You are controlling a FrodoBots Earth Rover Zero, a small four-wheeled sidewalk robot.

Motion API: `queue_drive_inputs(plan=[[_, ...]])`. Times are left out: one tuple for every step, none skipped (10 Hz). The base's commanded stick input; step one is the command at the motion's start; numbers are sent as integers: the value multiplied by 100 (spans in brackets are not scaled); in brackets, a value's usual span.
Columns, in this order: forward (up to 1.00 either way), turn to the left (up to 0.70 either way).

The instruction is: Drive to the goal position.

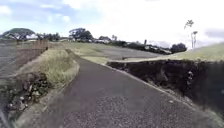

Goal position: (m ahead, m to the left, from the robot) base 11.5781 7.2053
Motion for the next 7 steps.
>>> queue_drive_inputs(plan=[[70, 0], [70, 1], [70, 8], [70, 22], [70, 32], [70, 35], [70, 35]])
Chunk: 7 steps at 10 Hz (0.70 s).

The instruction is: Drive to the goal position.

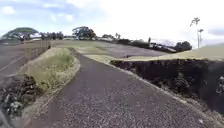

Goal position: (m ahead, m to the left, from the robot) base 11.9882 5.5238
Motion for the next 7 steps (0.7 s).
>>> queue_drive_inputs(plan=[[70, 30], [70, 19], [70, 7], [70, 3], [70, 1], [70, 0], [70, 0]])
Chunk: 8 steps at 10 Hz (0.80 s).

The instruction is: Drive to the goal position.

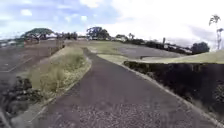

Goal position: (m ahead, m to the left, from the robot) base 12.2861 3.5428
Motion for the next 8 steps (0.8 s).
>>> queue_drive_inputs(plan=[[70, 0], [70, 0], [70, 0], [70, 0], [70, 0], [70, 0], [70, 0], [70, 0]])
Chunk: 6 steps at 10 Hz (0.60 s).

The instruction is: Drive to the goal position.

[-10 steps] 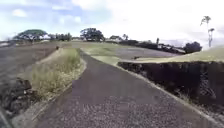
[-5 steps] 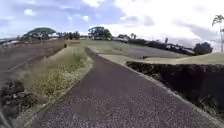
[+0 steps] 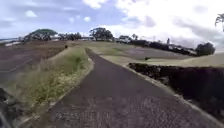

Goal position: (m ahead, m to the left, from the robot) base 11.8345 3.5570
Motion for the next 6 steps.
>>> queue_drive_inputs(plan=[[70, 0], [70, 0], [70, 0], [70, 0], [70, 0], [70, 0]])
